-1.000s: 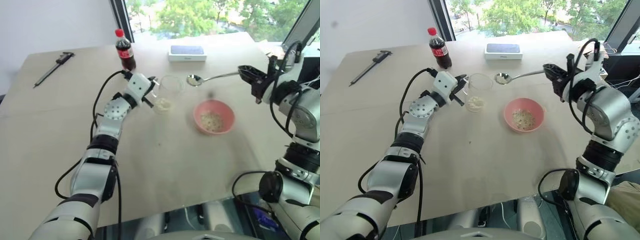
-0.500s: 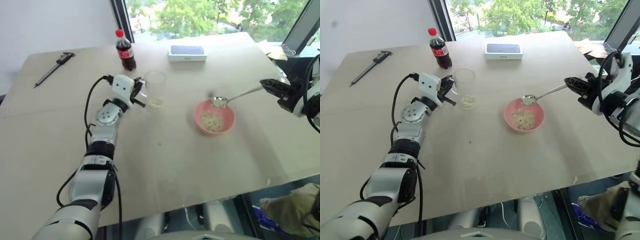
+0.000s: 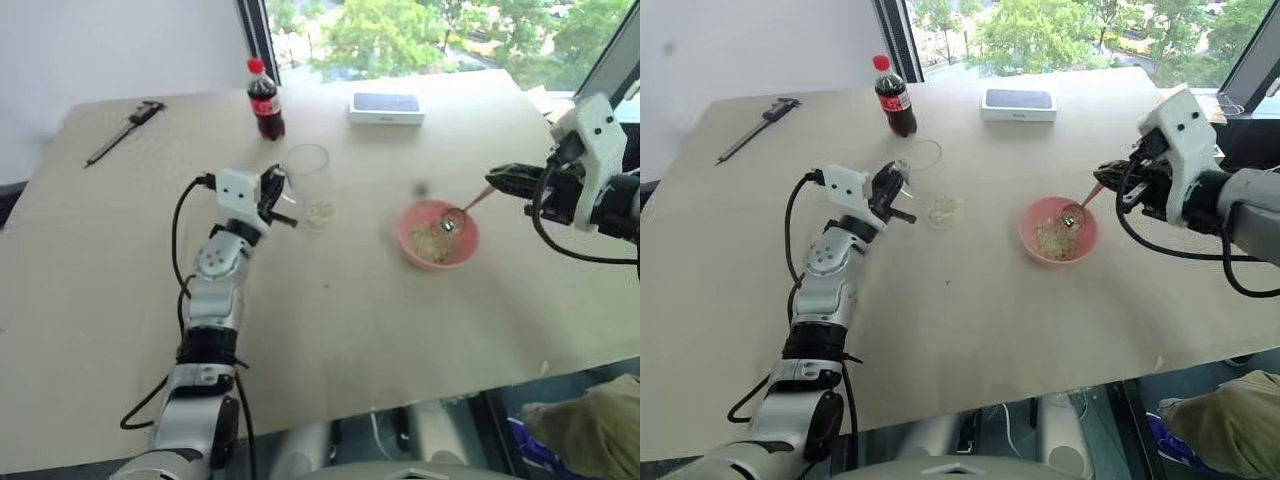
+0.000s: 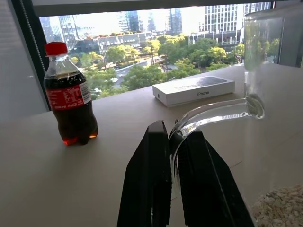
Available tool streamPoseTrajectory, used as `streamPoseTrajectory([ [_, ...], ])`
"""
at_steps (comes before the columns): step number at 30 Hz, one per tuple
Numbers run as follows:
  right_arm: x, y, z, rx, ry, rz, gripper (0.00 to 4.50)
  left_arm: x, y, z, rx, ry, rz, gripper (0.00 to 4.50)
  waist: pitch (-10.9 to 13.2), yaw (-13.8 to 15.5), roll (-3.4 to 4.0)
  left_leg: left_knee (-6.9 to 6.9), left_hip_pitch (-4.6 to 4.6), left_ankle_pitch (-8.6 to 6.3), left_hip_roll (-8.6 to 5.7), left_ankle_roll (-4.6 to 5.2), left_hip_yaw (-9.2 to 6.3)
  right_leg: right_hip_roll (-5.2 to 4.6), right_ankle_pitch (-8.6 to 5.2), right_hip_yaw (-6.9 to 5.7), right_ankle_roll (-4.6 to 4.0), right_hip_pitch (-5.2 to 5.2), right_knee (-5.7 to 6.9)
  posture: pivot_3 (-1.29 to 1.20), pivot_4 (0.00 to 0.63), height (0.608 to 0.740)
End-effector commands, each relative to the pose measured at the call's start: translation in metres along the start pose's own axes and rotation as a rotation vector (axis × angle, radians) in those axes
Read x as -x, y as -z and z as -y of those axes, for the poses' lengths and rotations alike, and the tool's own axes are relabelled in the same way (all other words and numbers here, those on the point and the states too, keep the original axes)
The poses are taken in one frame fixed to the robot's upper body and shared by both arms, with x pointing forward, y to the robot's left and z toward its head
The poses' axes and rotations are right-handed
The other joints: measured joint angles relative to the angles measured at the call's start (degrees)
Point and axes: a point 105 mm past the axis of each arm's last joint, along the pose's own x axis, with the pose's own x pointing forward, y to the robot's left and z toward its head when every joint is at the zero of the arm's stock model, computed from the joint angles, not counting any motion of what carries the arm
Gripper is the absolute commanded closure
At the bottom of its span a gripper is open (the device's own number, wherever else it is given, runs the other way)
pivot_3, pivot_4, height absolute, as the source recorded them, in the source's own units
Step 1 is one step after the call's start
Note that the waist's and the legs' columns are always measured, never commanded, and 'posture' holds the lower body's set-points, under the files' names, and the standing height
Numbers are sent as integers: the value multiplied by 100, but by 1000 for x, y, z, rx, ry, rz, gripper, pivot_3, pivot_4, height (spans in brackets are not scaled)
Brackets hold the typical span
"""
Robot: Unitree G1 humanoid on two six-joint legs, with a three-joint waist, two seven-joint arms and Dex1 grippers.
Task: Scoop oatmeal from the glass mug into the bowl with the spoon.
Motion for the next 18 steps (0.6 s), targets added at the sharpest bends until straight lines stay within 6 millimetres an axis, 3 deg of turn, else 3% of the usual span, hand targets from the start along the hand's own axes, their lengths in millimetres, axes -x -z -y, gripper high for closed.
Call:
streamPoseTrajectory([
  [1,5,-20,5,17,12,83,4500,2,-21,-1,-3,-21,69,4360,0,19,-1,0,0,0,-1,0,-1,-1,0,0,0,1,0,0,150,740],
  [4,4,-25,26,-227,71,175,4500,6,-21,0,-36,-18,54,4360,0,44,-7,1,2,1,-3,-2,-1,-5,2,2,-3,4,-5,0,150,740],
  [7,-5,-51,31,-448,25,340,4500,9,-21,3,-75,-5,43,4360,0,25,-6,0,5,1,-1,-3,1,-4,7,8,-9,6,-7,0,150,740],
  [12,-30,-87,12,-674,-135,471,4500,13,-19,4,-100,-10,24,4360,0,-12,-5,-4,3,1,4,-3,0,-2,8,9,-11,-2,-3,0,150,740],
  [18,-59,-104,-18,-765,-296,459,4500,18,-21,4,-141,-10,21,4360,0,-4,-4,-3,-12,1,-2,-2,0,-7,8,6,-10,-12,-4,0,150,740],
])
